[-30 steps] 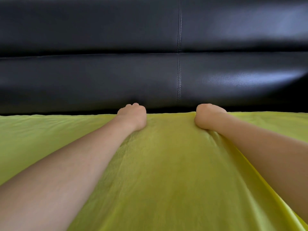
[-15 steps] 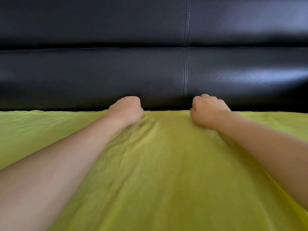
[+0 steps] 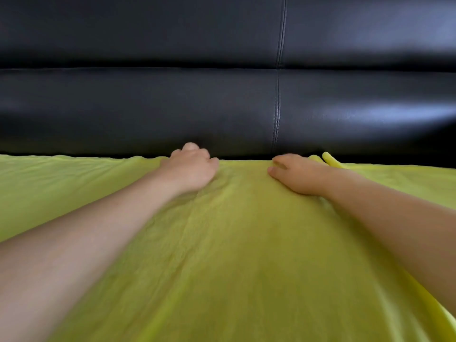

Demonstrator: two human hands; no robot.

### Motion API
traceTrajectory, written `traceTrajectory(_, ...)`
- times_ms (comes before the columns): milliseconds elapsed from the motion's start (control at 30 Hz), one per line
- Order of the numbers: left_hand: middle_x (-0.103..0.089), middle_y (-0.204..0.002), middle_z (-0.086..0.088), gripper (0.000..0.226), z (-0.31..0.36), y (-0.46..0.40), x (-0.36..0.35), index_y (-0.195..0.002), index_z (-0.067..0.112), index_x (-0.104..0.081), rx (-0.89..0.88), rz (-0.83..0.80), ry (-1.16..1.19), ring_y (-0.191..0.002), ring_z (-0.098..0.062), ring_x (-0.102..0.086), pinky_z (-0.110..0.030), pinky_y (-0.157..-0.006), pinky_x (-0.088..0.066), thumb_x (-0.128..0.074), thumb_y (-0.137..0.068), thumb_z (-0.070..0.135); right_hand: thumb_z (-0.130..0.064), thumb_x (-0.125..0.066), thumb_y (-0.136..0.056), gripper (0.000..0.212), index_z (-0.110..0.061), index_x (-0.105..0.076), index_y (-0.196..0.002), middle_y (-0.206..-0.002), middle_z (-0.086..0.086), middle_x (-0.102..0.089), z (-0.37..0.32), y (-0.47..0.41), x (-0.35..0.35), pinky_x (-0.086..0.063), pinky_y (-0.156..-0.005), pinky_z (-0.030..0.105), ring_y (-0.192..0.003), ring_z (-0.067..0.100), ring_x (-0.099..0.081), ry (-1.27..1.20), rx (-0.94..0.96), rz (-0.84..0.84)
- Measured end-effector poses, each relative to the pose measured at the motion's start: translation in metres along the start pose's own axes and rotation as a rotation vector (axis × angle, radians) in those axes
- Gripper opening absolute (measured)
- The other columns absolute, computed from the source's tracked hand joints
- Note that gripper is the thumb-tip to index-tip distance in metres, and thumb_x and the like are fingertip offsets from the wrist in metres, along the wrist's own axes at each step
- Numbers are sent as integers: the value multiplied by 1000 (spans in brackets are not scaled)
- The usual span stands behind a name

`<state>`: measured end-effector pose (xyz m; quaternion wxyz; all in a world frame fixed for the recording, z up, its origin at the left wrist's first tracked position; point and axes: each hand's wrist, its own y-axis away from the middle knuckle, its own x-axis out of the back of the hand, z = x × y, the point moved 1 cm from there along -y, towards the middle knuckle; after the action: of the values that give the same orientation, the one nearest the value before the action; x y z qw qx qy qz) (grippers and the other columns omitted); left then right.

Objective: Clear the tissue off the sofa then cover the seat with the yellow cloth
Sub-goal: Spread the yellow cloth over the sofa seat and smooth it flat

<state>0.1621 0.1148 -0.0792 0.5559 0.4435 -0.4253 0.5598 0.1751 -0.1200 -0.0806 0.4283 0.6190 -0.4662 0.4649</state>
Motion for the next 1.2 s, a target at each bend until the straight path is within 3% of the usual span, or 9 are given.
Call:
traceTrajectory(133,-20,-158,5,68,2,11,-5,-149,35,-31,88,-26,-162,-144,-30,-21,-65,-111,-8,-13,-91,67,-44,-31,-101,55,-26,-23,-152,-159,-6,-19,-22,29,2,-13,-118,39,-146,17,-18,43,66,74)
traceTrajectory(233,-17,-161,3,89,-50,-9,1,-151,37,-25,295,-9,-112,-146,-32,-18,-66,-112,-10,-8,-78,85,-55,-23,-99,59,-30,-19,-152,-161,-6,-14,-27,47,-9,-9,-120,42,-148,17,-12,70,109,-13)
traceTrajectory(333,-14,-163,7,121,-95,-34,-3,-149,45,-22,339,-117,-98,-149,-28,-15,-60,-115,-12,1,-45,103,-63,-18,-96,65,-32,-17,-153,-161,-7,-12,-18,49,-15,-6,-120,46,-148,16,-9,43,46,-45)
traceTrajectory(567,-17,-160,-2,87,-76,-29,2,-152,29,-25,270,-100,-61,-143,-35,-27,-60,-112,-23,-15,-77,71,-61,-19,-95,68,-21,-32,-148,-155,6,-29,2,45,-3,-18,-116,47,-143,27,-25,90,-224,1)
traceTrajectory(633,-22,-158,-3,76,-64,-22,4,-148,29,-33,205,-102,-62,-139,-36,-33,-57,-111,-27,-16,-83,64,-55,-22,-97,64,-18,-33,-147,-156,7,-28,-18,49,-3,-16,-117,48,-143,26,-23,97,-154,52)
traceTrajectory(800,-12,-161,11,68,-82,13,16,-151,37,-25,120,21,-109,-147,-28,-15,-55,-117,-13,-20,-91,69,-54,-22,-100,61,-27,-15,-154,-162,-3,-5,-87,70,-20,3,-120,45,-149,15,-2,7,193,11)
traceTrajectory(1000,-14,-163,-1,88,-192,5,33,-155,25,-22,455,-30,-69,-148,-32,-16,-55,-118,-14,-17,-83,74,-64,-18,-95,66,-33,-15,-153,-162,-6,-9,-88,59,-35,-2,-120,45,-149,15,-5,17,132,-19)
traceTrajectory(1100,-16,-163,2,73,-171,-1,22,-153,32,-25,408,-31,-141,-147,-35,-17,-65,-114,-8,-16,-90,67,-65,-18,-94,66,-34,-16,-153,-162,-6,-10,-85,56,-35,-4,-120,43,-148,15,-7,27,84,7)
traceTrajectory(1200,-24,-160,2,64,-121,-4,13,-150,33,-33,215,-66,-79,-145,-33,-24,-63,-114,-12,-19,-94,62,-66,-15,-94,67,-34,-14,-153,-162,-7,-10,-86,55,-35,-4,-120,43,-148,16,-8,54,63,-7)
